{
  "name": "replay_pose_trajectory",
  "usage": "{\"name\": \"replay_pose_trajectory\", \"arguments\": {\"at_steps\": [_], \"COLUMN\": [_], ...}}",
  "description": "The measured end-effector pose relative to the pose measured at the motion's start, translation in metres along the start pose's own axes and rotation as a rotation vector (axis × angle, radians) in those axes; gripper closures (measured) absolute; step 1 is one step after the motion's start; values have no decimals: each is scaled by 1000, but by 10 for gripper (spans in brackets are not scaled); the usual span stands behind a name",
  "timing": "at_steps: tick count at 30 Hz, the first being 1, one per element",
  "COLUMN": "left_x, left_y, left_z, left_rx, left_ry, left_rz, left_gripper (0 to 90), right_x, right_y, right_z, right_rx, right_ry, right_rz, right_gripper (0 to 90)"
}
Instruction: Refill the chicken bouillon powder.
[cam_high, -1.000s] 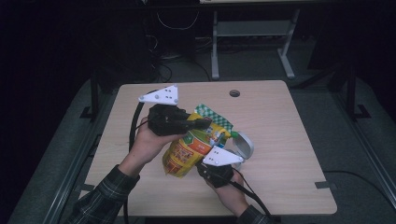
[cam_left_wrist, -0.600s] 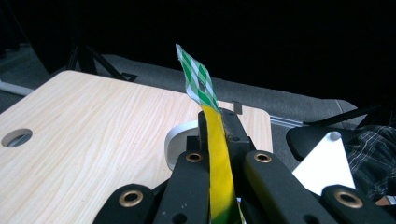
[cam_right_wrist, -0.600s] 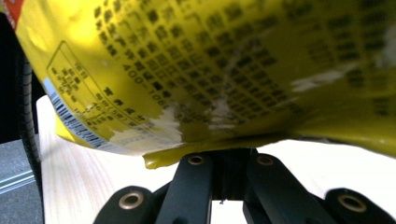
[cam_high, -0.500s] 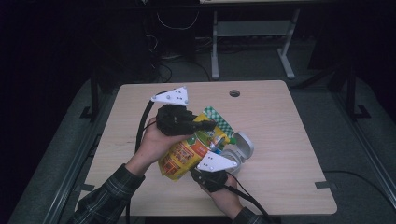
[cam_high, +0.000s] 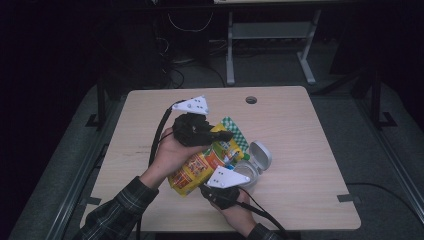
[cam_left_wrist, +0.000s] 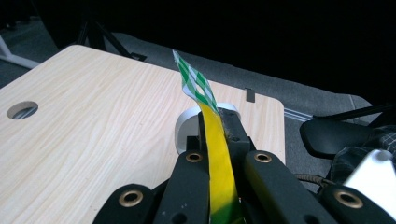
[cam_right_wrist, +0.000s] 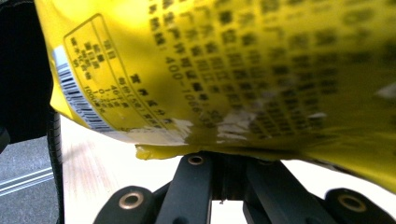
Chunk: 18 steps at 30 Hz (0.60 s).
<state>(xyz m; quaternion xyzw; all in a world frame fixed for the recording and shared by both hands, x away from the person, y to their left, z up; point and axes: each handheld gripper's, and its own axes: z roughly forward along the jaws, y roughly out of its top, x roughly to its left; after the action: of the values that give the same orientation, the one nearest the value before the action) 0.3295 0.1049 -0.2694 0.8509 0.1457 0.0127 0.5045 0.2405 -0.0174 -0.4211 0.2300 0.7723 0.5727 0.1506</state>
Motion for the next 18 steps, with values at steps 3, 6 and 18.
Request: {"name": "replay_pose_trajectory", "arguments": {"at_steps": [3,6,18], "left_x": [0,0,2], "left_y": [-1,-3,-5], "left_z": [3,7,20], "left_rx": [9,31,94], "left_ry": [11,25,54], "left_rz": [-10,-24,-23], "left_gripper": [900,900,900], "right_x": [1,3,6], "right_y": [-1,-3,-4], "right_z": [0,1,3], "right_rx": [-4,-2,1], "right_ry": [6,17,49], "right_rz": [-3,-2,-6], "right_gripper": [899,899,899]}}
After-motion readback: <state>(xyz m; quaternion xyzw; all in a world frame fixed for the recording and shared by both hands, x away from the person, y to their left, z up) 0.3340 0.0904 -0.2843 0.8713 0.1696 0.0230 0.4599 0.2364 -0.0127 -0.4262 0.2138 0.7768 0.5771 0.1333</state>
